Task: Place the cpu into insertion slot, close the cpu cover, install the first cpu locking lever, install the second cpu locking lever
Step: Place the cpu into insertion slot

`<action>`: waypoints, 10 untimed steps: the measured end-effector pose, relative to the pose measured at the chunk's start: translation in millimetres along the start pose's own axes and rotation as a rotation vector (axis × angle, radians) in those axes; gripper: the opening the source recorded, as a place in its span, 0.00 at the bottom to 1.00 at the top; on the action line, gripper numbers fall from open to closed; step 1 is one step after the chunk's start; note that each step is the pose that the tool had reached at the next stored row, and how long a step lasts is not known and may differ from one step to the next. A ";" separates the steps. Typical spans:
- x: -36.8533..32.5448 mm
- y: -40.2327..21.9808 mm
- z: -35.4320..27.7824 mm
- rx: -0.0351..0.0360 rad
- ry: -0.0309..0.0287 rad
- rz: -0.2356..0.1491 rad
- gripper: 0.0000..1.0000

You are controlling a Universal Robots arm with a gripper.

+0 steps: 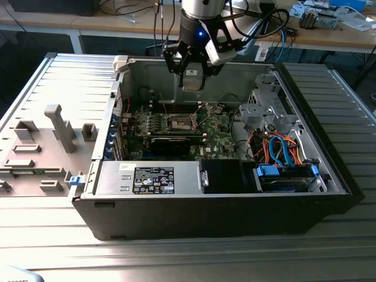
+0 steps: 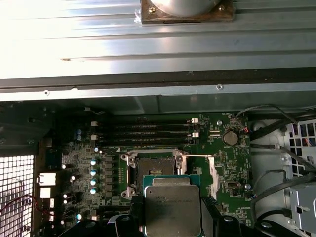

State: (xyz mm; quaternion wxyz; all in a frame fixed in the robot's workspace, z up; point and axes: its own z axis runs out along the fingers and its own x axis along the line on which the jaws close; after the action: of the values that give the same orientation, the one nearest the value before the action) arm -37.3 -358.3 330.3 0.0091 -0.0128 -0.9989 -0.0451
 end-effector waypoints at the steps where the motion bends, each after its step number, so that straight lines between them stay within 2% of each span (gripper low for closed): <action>1: 0.0 0.0 0.2 0.0000 0.0000 0.000 0.55; 10: 0.0 -0.2 2.6 0.0000 0.0000 0.000 0.55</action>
State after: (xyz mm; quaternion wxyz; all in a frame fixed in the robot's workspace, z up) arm -37.3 -358.3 327.7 0.0091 -0.0128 -0.9989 -0.0451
